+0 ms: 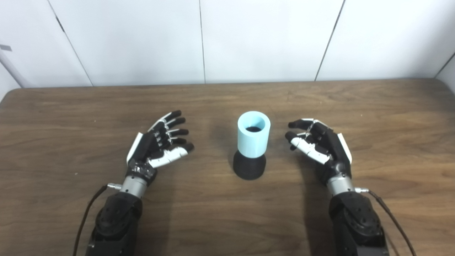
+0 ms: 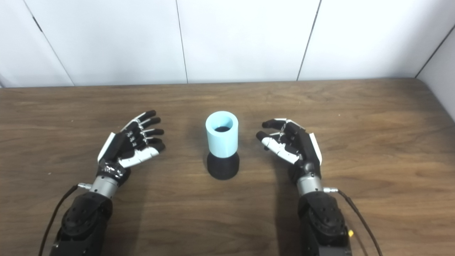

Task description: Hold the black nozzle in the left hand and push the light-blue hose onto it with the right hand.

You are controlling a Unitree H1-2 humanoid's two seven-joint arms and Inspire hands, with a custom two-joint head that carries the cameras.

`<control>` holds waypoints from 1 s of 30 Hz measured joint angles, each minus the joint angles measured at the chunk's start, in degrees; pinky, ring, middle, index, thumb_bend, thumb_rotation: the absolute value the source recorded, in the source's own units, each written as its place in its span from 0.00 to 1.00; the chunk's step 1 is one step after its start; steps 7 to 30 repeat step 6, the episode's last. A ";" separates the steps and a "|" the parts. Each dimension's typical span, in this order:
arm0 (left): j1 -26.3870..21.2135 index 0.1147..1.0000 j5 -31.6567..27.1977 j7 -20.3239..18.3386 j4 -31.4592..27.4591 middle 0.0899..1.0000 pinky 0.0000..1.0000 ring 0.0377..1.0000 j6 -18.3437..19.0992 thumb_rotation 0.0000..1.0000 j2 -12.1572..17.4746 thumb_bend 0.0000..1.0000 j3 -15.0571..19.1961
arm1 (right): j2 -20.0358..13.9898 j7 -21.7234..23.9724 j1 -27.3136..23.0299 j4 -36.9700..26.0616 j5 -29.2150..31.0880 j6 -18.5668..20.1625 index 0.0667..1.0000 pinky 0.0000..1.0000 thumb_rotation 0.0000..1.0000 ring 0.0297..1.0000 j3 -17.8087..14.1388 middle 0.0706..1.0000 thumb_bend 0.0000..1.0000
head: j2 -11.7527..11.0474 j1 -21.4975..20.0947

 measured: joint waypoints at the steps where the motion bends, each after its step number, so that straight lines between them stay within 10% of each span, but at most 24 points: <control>1: 0.08 0.75 -0.44 0.01 -0.43 0.72 0.56 0.64 0.77 0.07 -0.12 0.76 0.19 | -0.08 -0.19 0.00 0.05 -0.14 -0.19 0.46 0.34 0.15 0.47 -0.04 0.61 0.50 | -0.09 -0.17; 30: 0.14 0.72 -2.81 -0.39 -1.26 0.71 0.62 0.66 3.36 0.04 -0.65 0.76 0.67 | -0.71 -1.08 0.00 0.60 -0.86 -0.45 0.46 0.35 0.16 0.52 -0.01 0.65 0.50 | -0.61 0.17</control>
